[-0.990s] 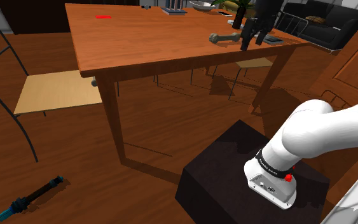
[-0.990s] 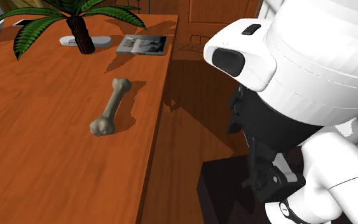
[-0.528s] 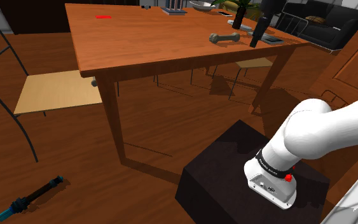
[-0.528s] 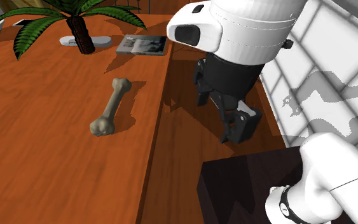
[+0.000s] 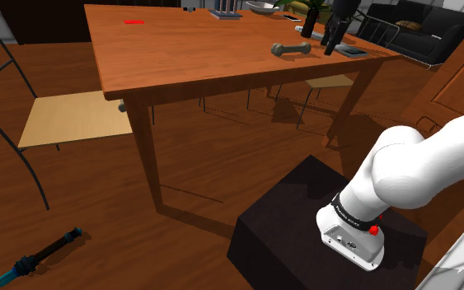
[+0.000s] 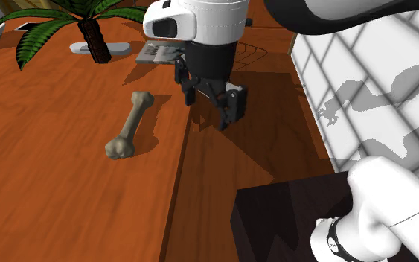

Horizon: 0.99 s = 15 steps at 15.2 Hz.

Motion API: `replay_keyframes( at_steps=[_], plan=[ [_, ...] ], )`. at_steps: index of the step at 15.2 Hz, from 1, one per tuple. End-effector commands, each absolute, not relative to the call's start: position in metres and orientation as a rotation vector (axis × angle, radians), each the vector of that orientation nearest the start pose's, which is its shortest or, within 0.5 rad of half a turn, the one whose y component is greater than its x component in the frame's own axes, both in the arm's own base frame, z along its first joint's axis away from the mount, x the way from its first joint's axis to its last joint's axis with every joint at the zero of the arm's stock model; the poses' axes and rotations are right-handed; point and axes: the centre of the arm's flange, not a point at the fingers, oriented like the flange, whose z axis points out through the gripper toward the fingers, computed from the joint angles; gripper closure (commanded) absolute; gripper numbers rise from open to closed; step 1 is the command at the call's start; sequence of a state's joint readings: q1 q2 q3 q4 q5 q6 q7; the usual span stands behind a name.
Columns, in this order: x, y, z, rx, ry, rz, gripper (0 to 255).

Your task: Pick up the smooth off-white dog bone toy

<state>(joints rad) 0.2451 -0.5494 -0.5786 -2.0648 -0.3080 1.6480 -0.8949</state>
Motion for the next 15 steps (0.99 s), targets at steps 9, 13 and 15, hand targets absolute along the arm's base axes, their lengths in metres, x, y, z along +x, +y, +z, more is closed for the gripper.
replay_keyframes(
  at_steps=[9, 13, 15],
  plan=[
    [0.477, -0.287, 0.597, -2.653, -1.706, -0.078, 0],
    [0.530, -0.300, 0.591, -2.459, -1.951, -0.084, 0],
    [0.531, -0.300, 0.585, -2.455, -1.956, -0.084, 0]
  ],
)
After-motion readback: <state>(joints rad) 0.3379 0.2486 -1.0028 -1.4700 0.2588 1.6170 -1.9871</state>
